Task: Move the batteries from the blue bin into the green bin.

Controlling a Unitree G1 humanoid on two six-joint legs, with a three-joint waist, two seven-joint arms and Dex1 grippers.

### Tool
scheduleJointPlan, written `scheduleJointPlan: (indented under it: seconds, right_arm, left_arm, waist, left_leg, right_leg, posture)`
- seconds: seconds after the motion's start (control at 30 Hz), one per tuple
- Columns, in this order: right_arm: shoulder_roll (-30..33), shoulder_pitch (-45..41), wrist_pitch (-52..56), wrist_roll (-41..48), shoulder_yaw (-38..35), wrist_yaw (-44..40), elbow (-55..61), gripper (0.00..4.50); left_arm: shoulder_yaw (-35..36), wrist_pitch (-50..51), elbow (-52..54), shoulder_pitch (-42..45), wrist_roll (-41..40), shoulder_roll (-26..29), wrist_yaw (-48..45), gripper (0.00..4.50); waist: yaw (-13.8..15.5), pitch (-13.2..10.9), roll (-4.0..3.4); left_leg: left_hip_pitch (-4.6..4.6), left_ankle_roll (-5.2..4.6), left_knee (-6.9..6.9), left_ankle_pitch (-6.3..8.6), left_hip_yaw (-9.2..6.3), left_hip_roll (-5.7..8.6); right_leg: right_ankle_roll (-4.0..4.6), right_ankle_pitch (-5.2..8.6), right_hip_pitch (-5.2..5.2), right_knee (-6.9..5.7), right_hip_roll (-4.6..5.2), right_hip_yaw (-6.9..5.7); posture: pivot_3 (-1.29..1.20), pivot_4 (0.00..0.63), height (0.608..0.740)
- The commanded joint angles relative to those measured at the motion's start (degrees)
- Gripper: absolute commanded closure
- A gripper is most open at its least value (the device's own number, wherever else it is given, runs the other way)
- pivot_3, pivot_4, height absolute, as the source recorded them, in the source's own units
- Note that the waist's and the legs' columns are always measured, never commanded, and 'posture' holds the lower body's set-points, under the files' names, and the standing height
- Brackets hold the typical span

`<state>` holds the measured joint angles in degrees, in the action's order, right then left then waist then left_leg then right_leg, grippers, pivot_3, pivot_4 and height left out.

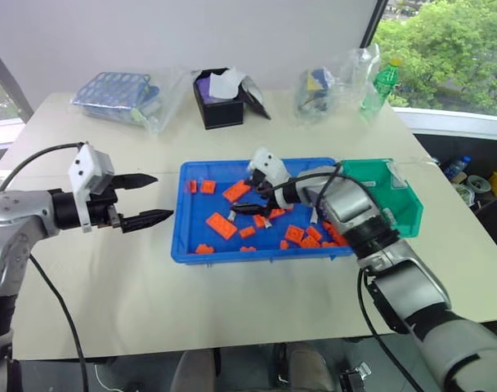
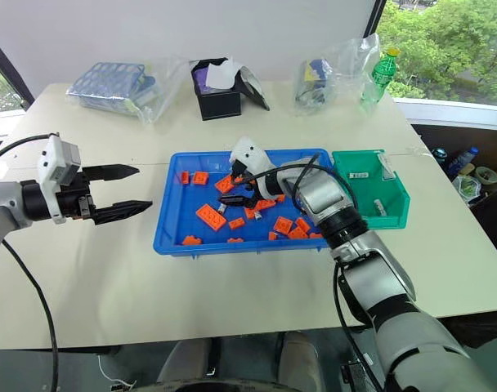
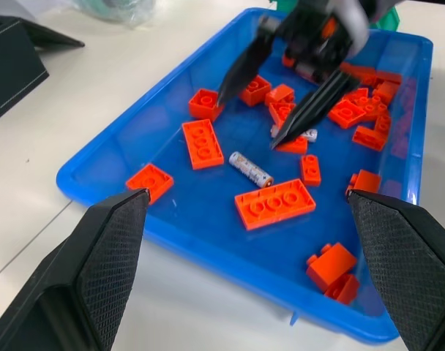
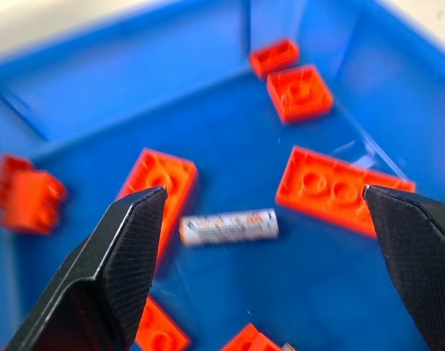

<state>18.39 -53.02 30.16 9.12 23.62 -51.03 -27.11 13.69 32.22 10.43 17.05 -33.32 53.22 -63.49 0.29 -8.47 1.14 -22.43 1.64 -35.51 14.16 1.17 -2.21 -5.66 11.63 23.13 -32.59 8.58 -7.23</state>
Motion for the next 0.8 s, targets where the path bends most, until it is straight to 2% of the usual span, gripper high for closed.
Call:
scheduleJointPlan:
  seconds: [0.03, 0.3, 0.77, 0.8]
  right_arm:
    - [-1.6, -2.3, -7.4, -3.2, 0.2, -2.0, -5.8, 0.08]
    - [-4.6, -1.8, -13.9, -7.3, -0.6, -2.8, -13.5, 0.08]
    - [-9.4, -1.5, -15.4, -9.6, -3.0, -1.8, -17.4, 0.08]
    - [-9.4, -1.3, -15.2, -9.5, -3.3, -1.6, -17.3, 0.30]
  left_arm:
    - [1.0, 0.1, 2.3, 1.0, -1.3, 0.1, 0.4, 0.00]
    - [1.6, 0.7, 3.1, 0.3, -2.0, 0.8, 0.7, 0.00]
    - [1.0, 1.7, 3.2, 0.9, -2.0, 1.1, 0.4, 0.00]
    - [0.8, 1.7, 3.2, 1.0, -2.0, 1.2, 0.3, 0.00]
  waist:
    - [-0.2, 0.0, 0.01]
    - [-1.2, 0.0, 0.02]
    - [-1.1, 0.0, 0.05]
    - [-1.1, 0.0, 0.05]
  left_leg:
    - [0.01, 0.00, 0.00, 0.00, 0.00, 0.00]
    - [0.10, 0.01, 0.00, -0.01, -0.04, -0.01]
    - [0.16, 0.02, 0.03, -0.01, -0.04, 0.00]
    - [0.16, 0.02, 0.03, -0.01, -0.04, 0.00]
  right_leg:
    - [0.00, 0.00, 0.00, -0.08, 0.00, 0.01]
    - [-0.04, 0.01, 0.06, -0.51, 0.00, 0.05]
    - [-0.02, 0.01, 0.03, -0.51, 0.00, 0.07]
    - [-0.02, 0.01, 0.03, -0.51, 0.00, 0.08]
  posture:
    - [0.00, 0.150, 0.716]
    - [0.00, 0.150, 0.716]
    - [0.00, 0.150, 0.716]
    - [0.00, 0.150, 0.716]
